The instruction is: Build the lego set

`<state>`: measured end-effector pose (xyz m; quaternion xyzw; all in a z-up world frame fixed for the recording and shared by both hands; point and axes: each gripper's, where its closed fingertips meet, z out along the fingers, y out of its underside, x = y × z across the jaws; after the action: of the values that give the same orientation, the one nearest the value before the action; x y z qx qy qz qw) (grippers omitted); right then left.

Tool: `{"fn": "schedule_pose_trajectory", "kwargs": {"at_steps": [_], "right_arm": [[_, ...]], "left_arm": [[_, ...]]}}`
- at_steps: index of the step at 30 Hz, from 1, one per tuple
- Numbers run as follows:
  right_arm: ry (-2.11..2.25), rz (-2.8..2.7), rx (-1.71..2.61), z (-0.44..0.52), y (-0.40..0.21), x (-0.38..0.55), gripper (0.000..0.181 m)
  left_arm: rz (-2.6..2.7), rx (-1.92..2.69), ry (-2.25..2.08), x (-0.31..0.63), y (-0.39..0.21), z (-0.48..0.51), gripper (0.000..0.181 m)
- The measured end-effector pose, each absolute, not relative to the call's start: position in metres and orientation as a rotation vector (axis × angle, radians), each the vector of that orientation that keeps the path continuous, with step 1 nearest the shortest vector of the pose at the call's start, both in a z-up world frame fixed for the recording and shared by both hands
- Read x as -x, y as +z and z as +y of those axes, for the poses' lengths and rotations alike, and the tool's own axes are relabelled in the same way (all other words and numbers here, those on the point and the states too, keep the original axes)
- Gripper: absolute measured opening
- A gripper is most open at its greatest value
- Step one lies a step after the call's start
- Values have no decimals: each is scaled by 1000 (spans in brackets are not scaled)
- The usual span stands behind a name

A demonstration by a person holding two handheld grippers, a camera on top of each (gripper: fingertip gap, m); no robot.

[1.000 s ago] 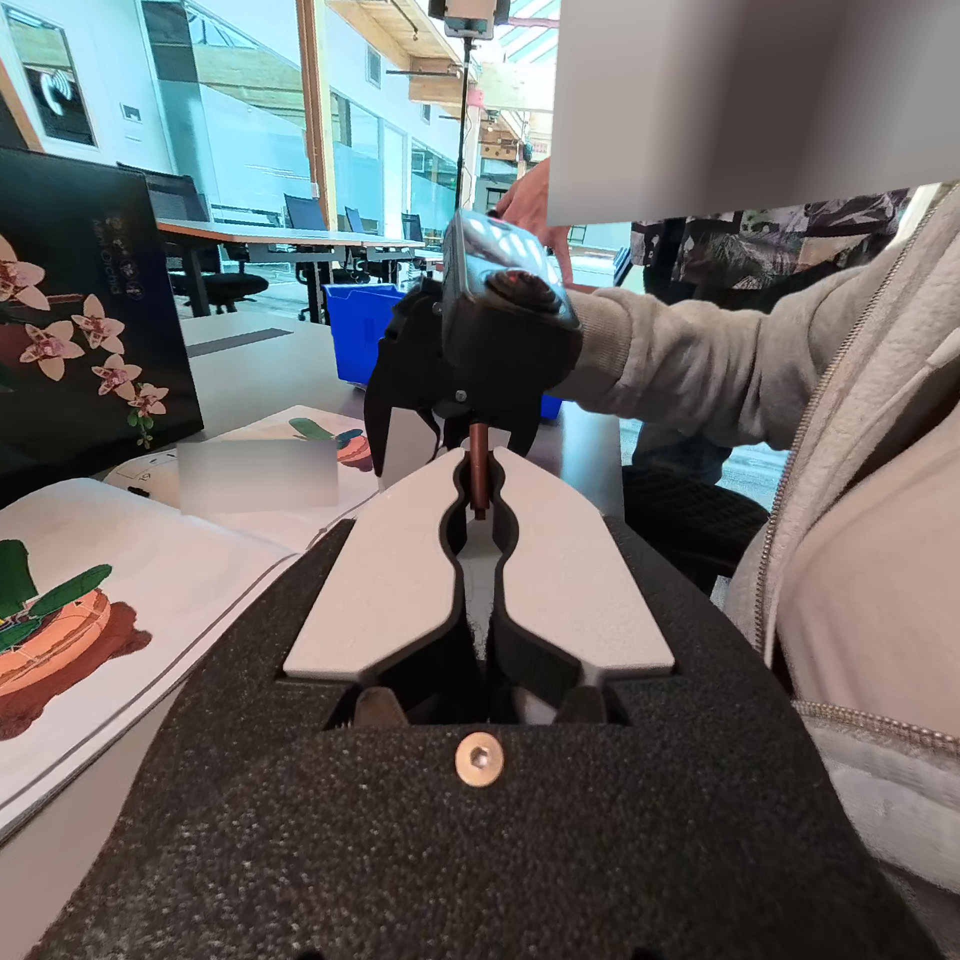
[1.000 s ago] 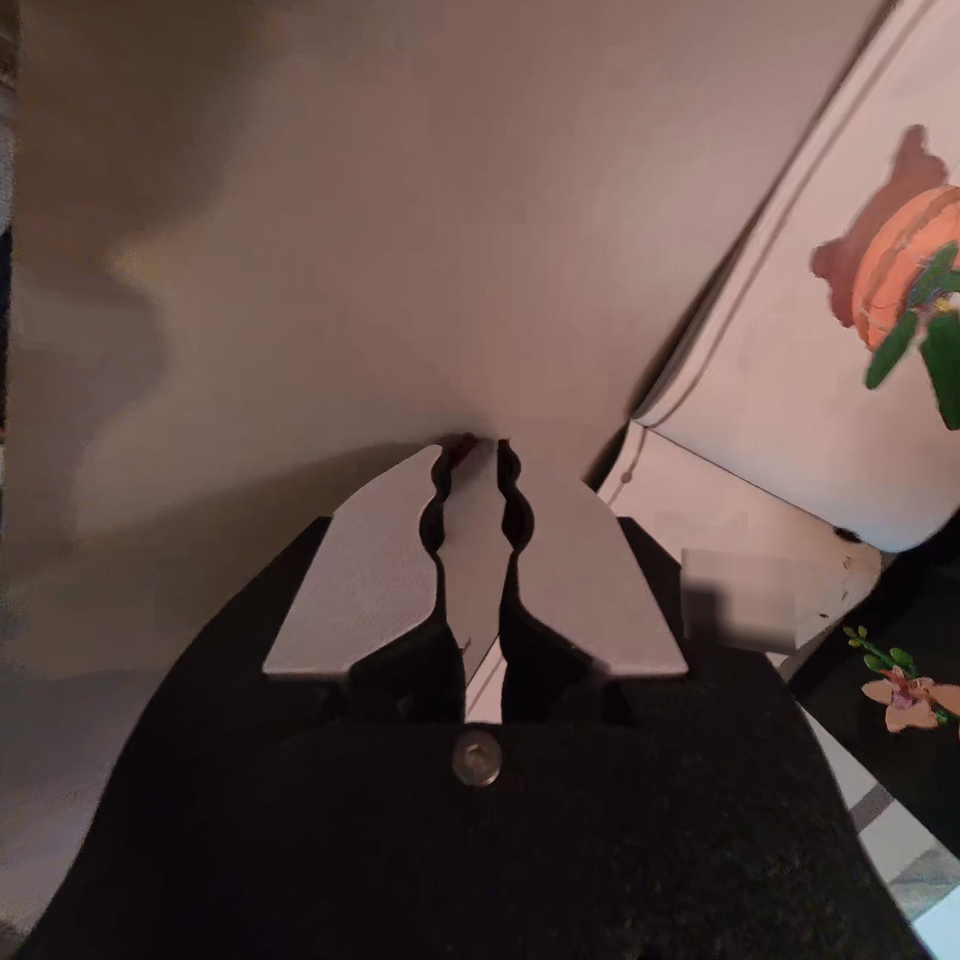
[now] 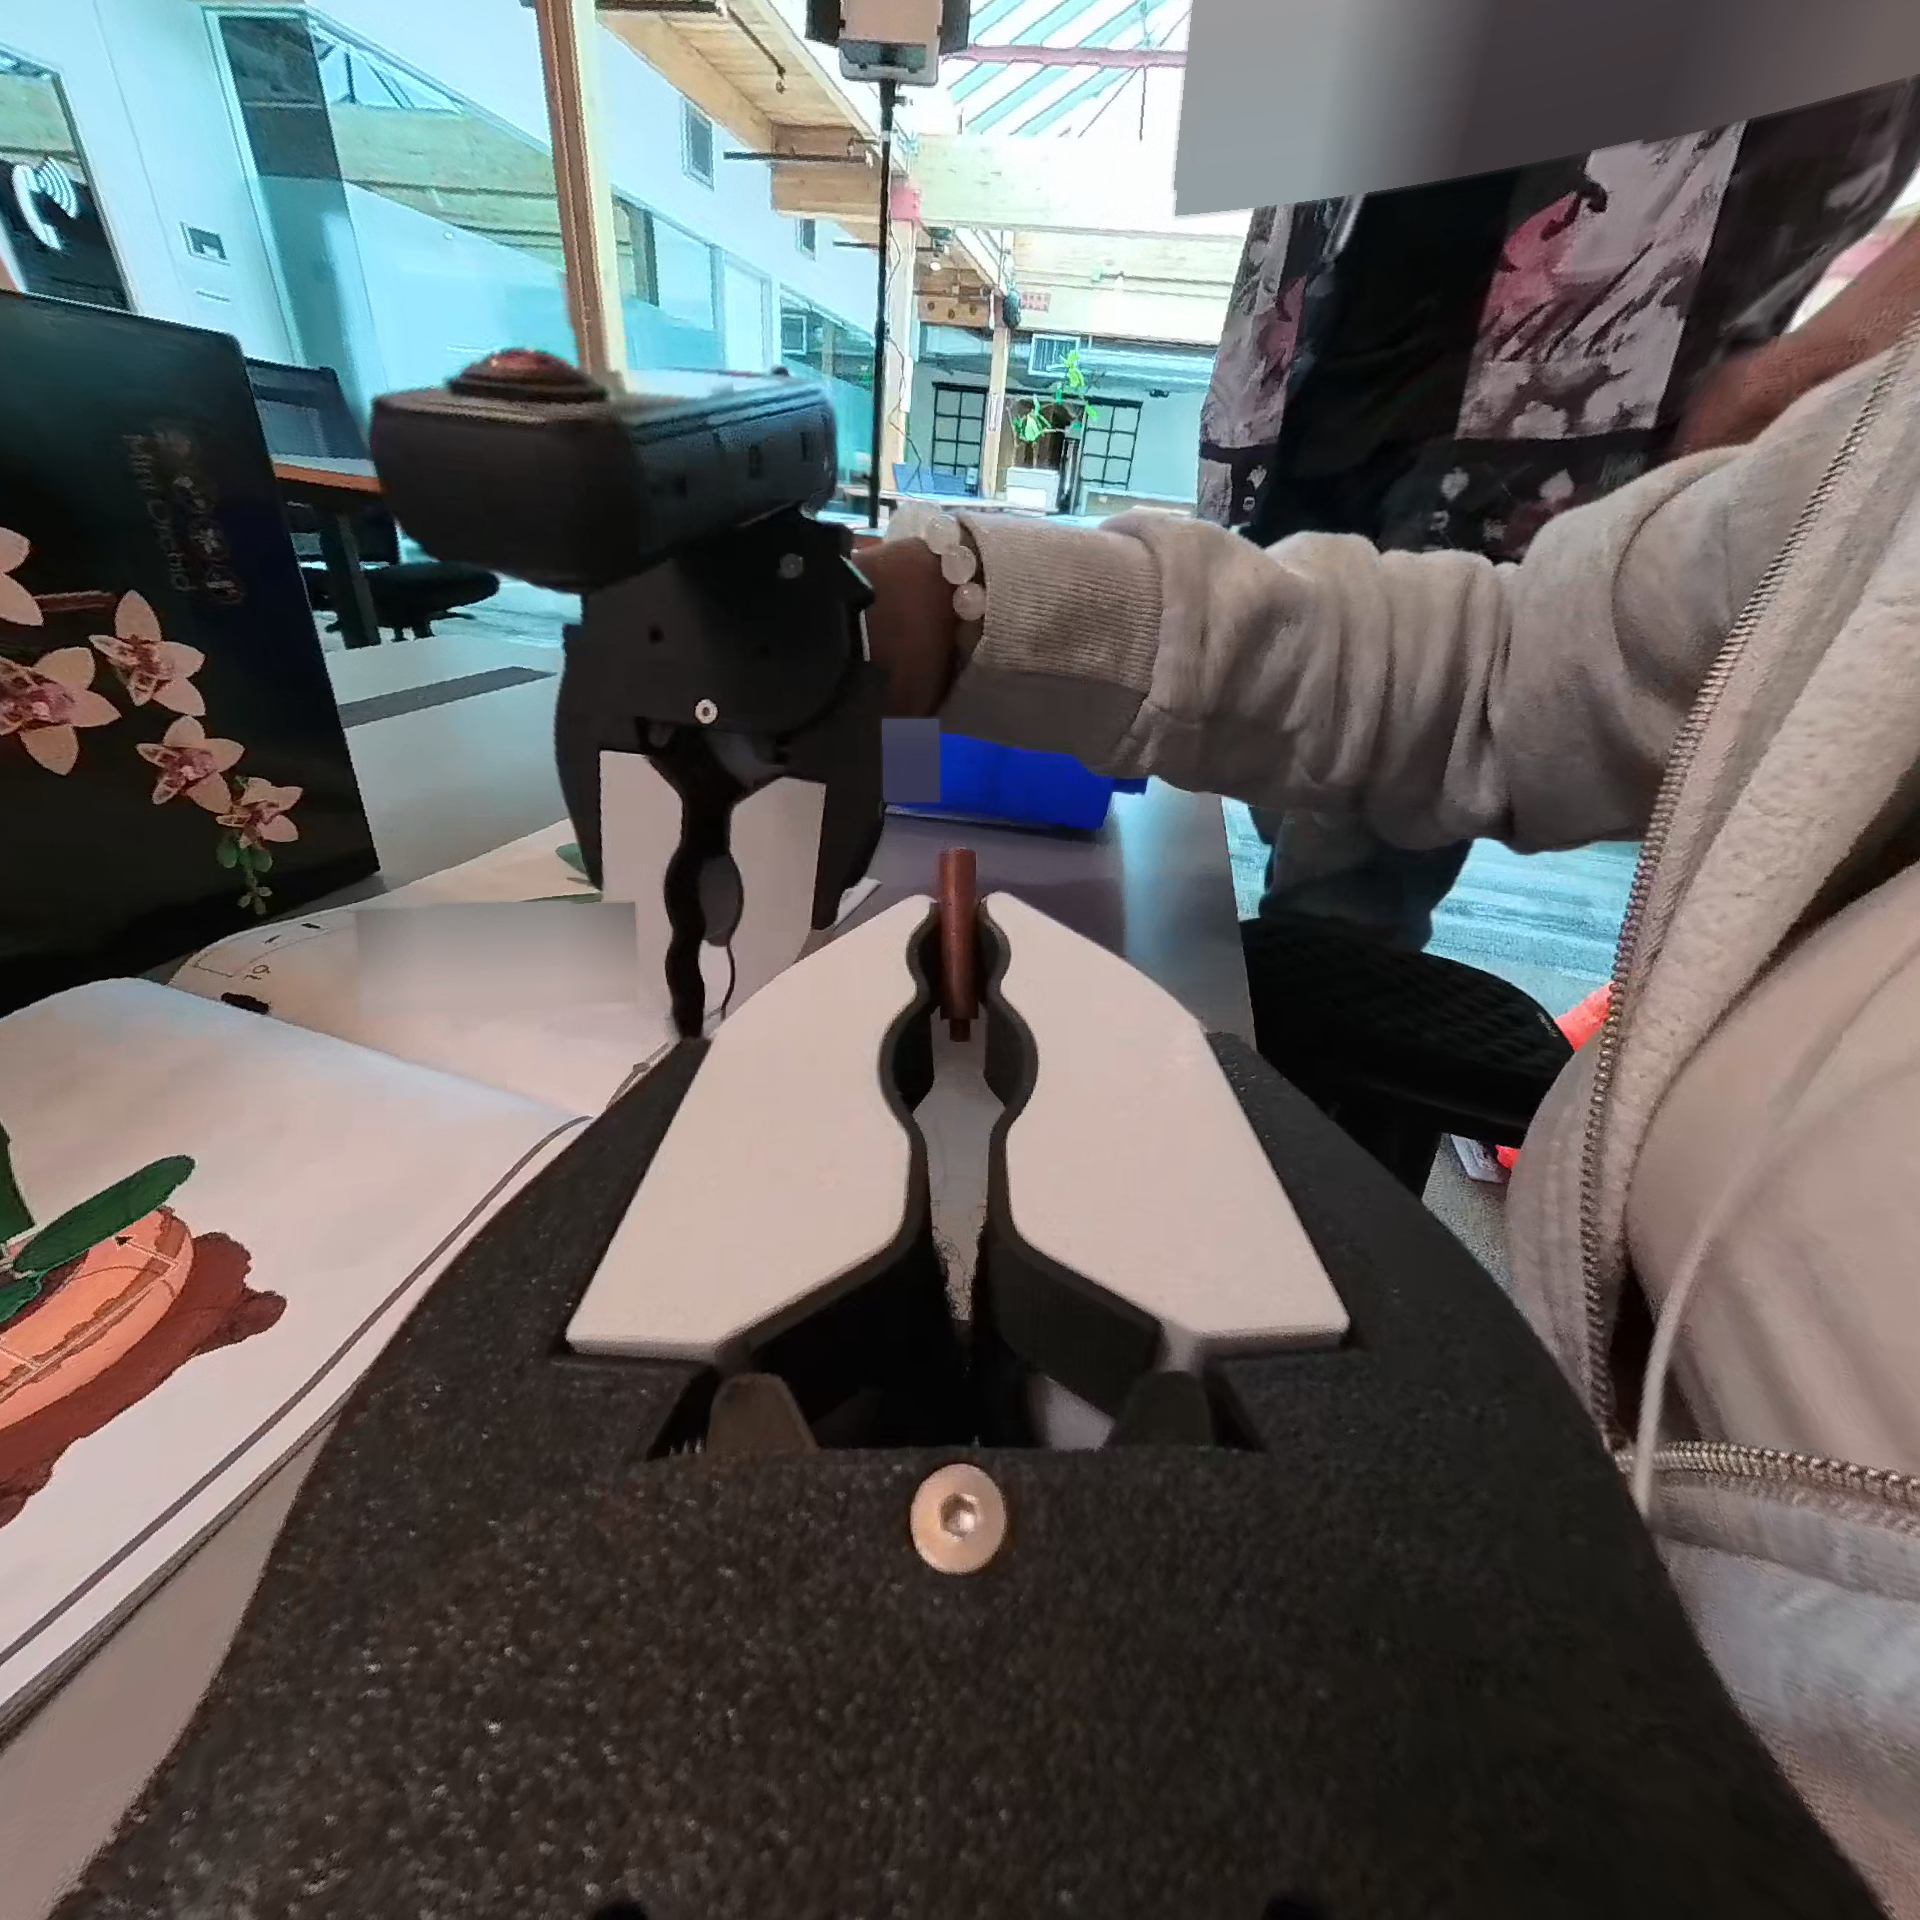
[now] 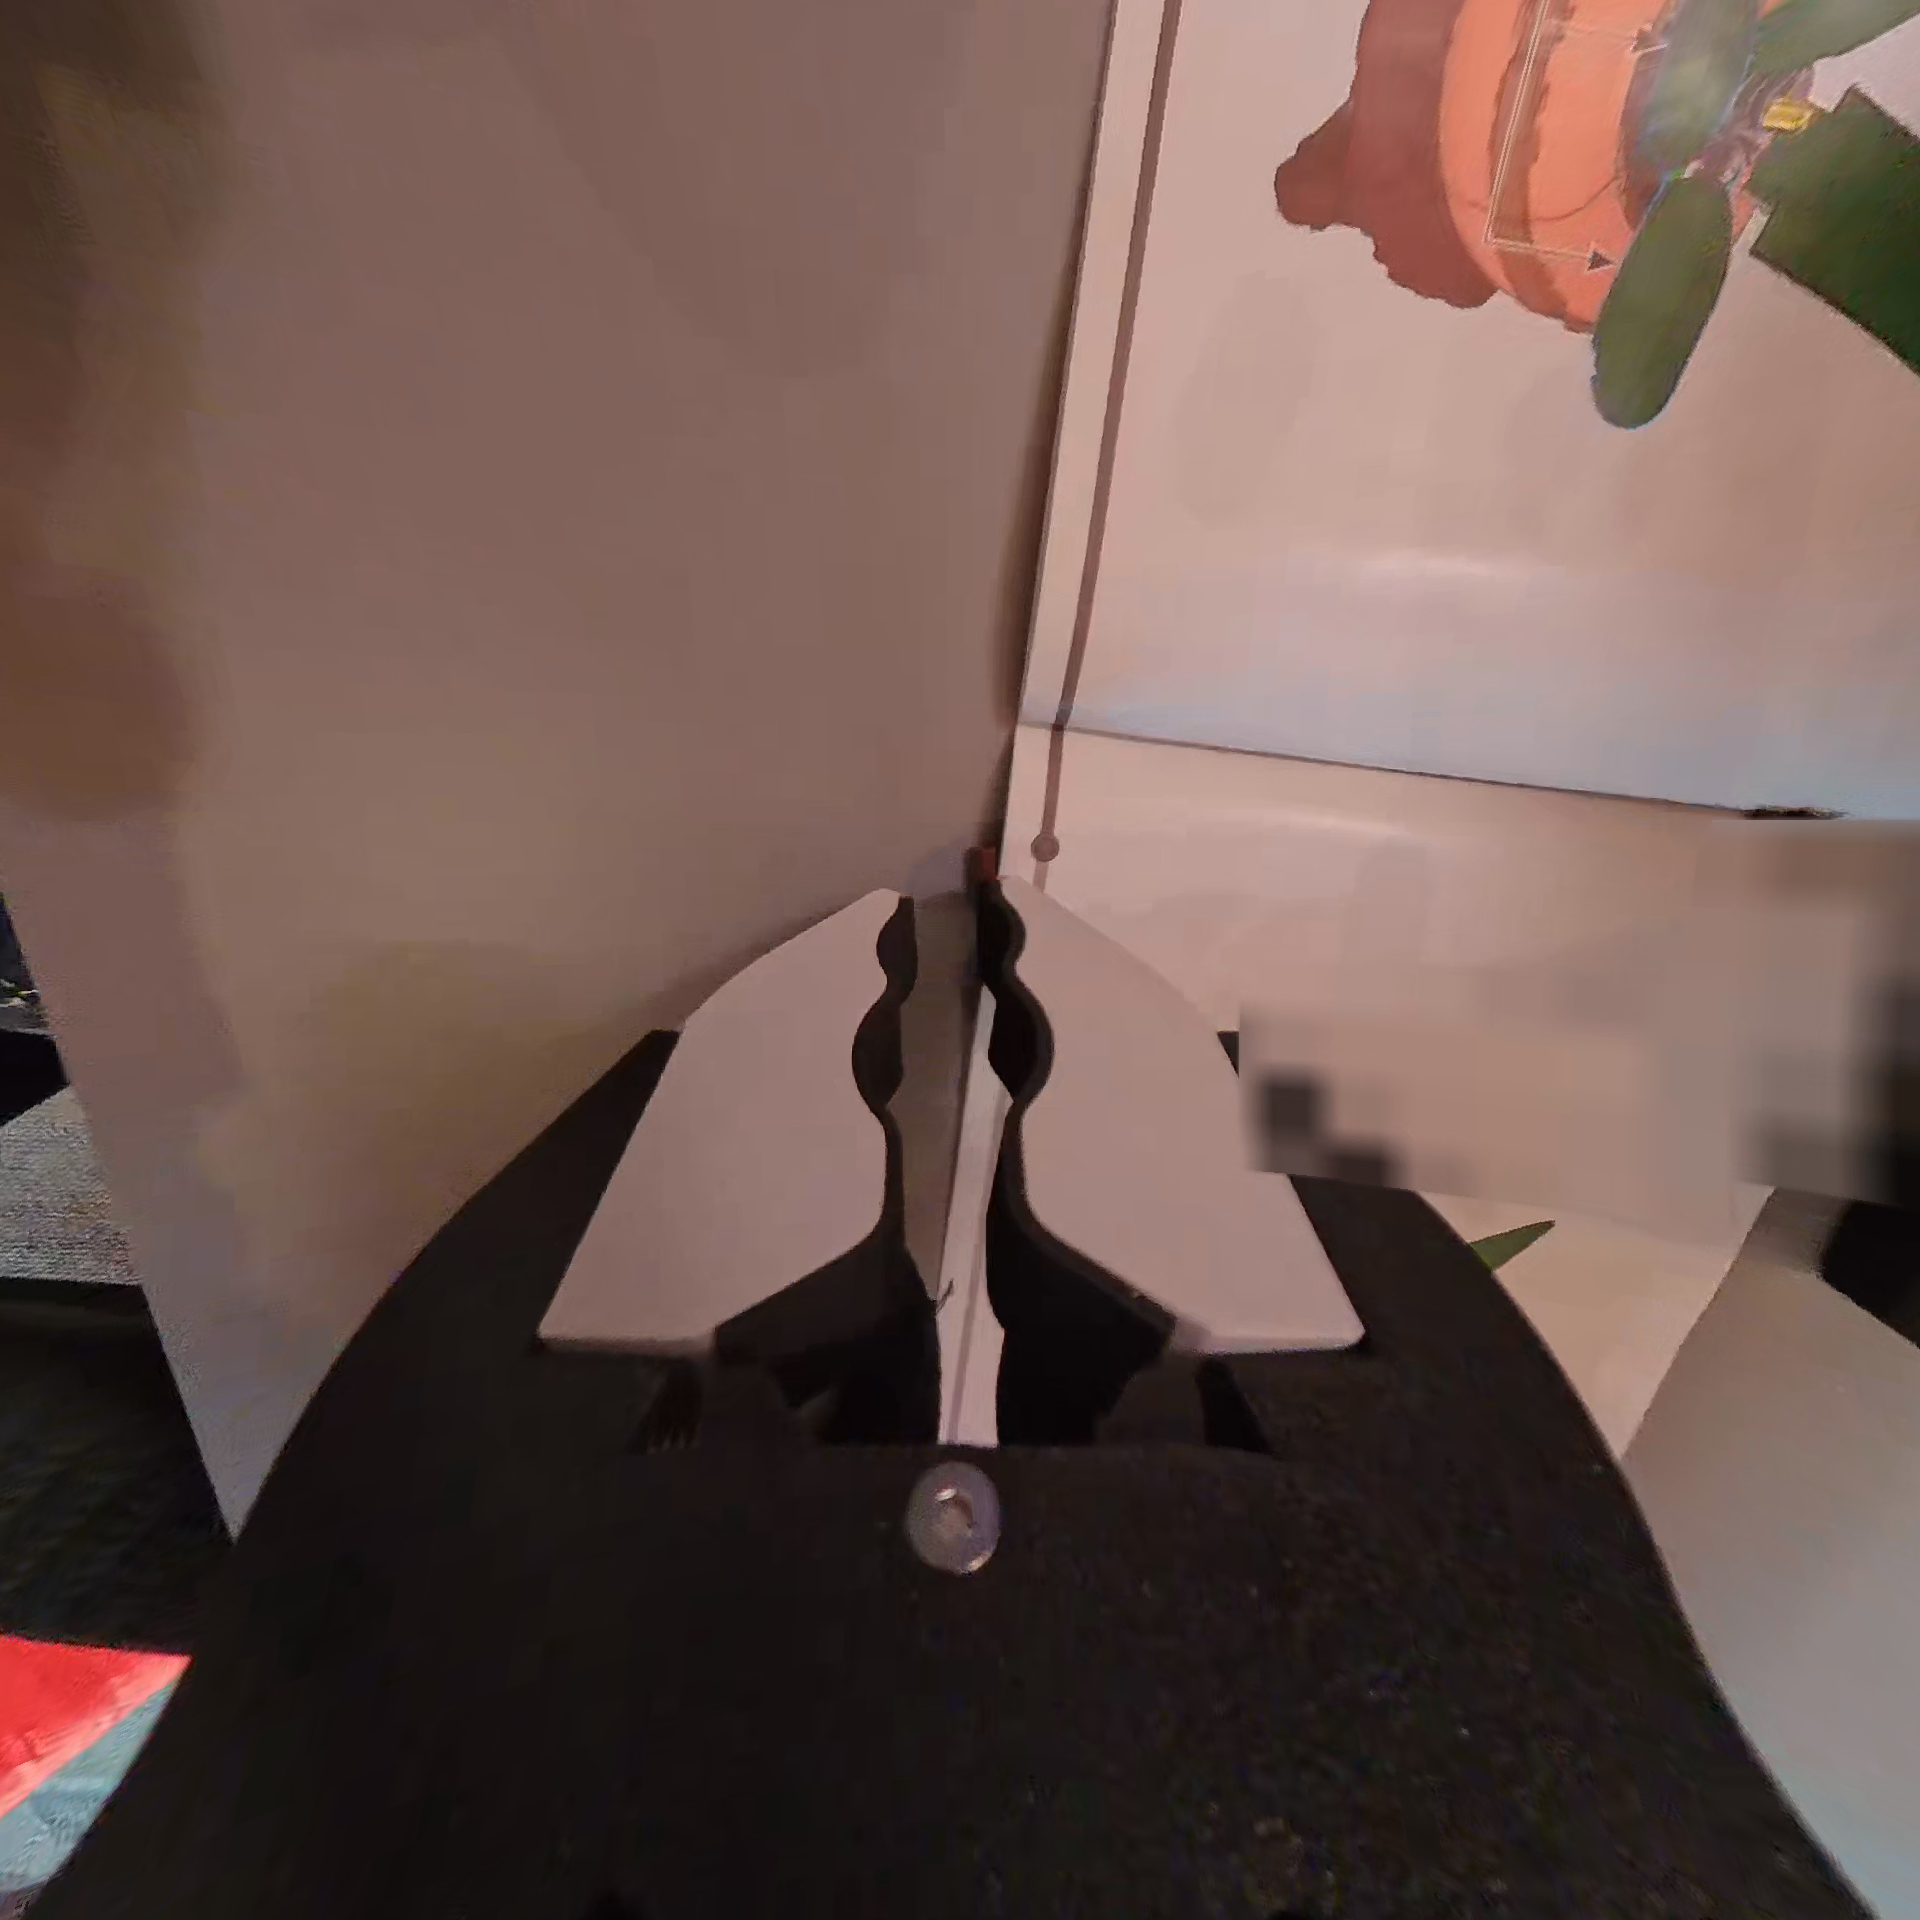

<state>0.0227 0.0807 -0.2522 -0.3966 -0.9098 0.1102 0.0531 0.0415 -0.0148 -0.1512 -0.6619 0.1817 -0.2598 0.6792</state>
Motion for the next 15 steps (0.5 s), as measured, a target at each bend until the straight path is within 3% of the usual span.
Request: {"fn": "schedule_pose_trajectory", "kwargs": {"at_steps": [15], "right_arm": [[197, -2713, 1385, 92, -257, -47, 5]], "left_arm": [[383, 1461, -617, -37, -147, -19, 3]]}}
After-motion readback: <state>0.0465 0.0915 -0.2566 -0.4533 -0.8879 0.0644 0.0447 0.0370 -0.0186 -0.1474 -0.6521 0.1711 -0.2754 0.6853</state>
